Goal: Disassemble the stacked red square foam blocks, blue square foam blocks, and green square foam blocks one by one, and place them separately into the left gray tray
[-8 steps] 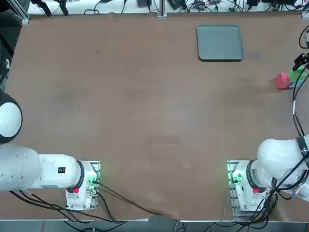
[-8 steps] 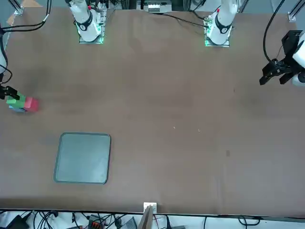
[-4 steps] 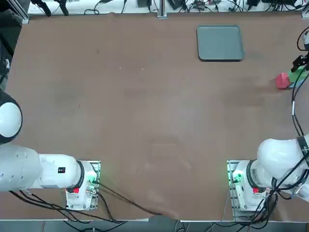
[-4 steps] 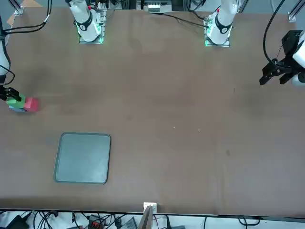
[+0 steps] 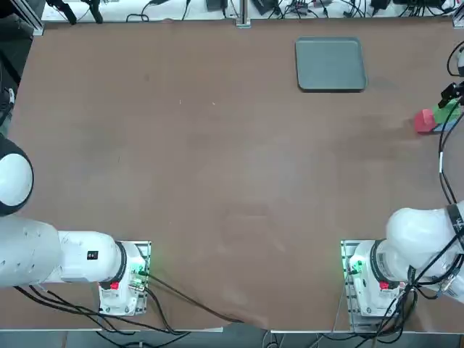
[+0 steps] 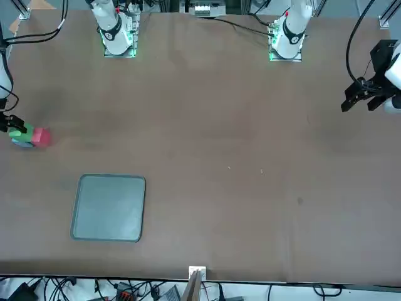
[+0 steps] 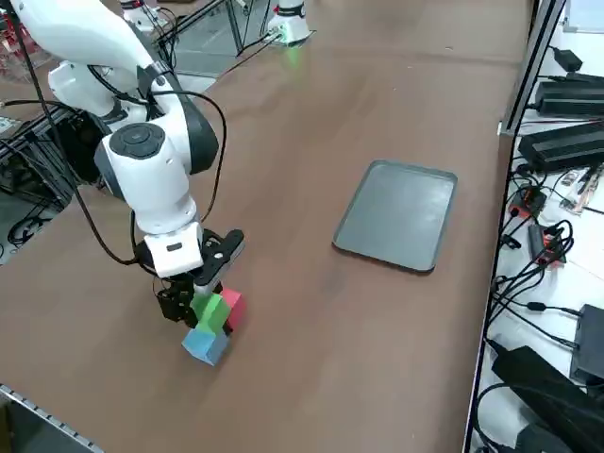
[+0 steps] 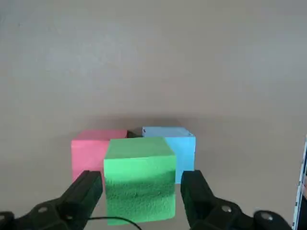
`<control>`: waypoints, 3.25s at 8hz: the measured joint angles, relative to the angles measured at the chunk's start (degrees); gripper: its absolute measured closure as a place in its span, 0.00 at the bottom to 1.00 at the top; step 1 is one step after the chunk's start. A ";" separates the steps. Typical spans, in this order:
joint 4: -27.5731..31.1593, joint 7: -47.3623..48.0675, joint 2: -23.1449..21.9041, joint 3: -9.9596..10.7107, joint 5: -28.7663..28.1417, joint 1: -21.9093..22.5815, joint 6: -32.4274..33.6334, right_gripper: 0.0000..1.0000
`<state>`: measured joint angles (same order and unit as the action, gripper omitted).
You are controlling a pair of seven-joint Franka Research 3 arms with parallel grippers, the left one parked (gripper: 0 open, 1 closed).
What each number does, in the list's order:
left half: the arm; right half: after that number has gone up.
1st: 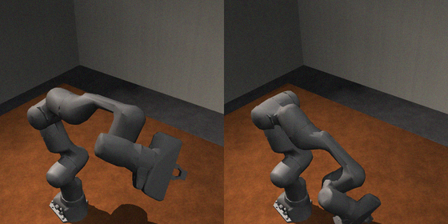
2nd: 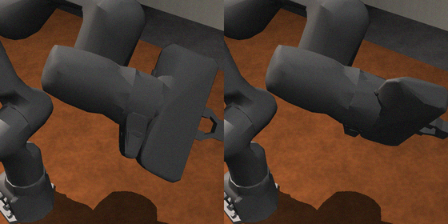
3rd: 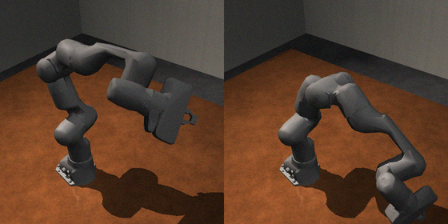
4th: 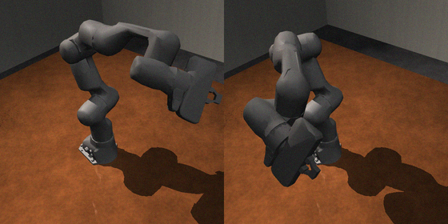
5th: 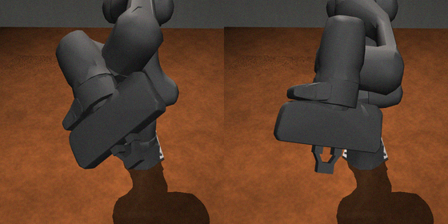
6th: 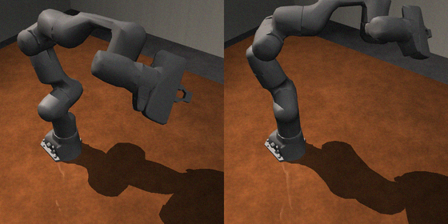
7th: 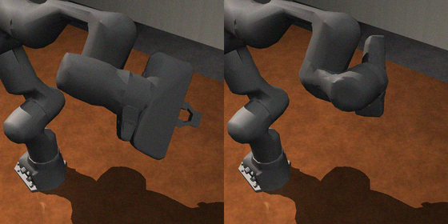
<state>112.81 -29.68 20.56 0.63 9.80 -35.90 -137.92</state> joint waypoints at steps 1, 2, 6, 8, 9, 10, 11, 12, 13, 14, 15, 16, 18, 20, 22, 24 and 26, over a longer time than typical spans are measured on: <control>0.12 0.00 0.12 0.00 0.00 -0.05 -0.06 0.00; 0.29 0.00 0.35 0.00 0.00 -0.18 -0.47 0.00; 0.76 -0.04 2.31 -0.13 0.00 -1.24 -2.73 0.00; 1.08 -0.04 3.15 -0.23 0.00 -1.27 -3.65 0.00; 1.12 -0.04 3.18 -0.31 0.00 -1.28 -3.73 0.00; 1.12 -0.04 3.18 -0.42 0.00 -1.28 -3.76 0.00; 1.11 -0.06 3.18 -0.69 0.00 -1.29 -3.80 0.04; 1.11 -0.05 3.03 -1.07 0.00 -1.29 -3.83 0.11; 1.11 -0.05 2.92 -1.42 0.00 -1.28 -3.79 0.17; 0.99 -0.05 2.51 -1.69 0.00 -1.27 -3.04 0.19; 0.47 -0.06 1.51 -2.27 -0.08 -1.28 -0.63 0.23; -0.90 -0.07 -0.41 -3.74 -0.60 -1.27 3.96 0.24; -6.76 -0.07 -5.26 -8.62 -2.50 -1.10 17.47 0.24; -13.40 1.22 -7.32 -14.33 -5.40 -0.67 25.62 0.24; -15.62 11.66 -5.74 -17.66 -5.42 4.14 26.23 0.24; -18.07 23.21 -0.03 -17.94 -2.01 11.72 25.60 0.24; -19.82 32.22 7.93 -17.83 1.43 16.00 18.77 0.24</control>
<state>92.98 2.54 28.49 -17.20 11.24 -19.90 -119.15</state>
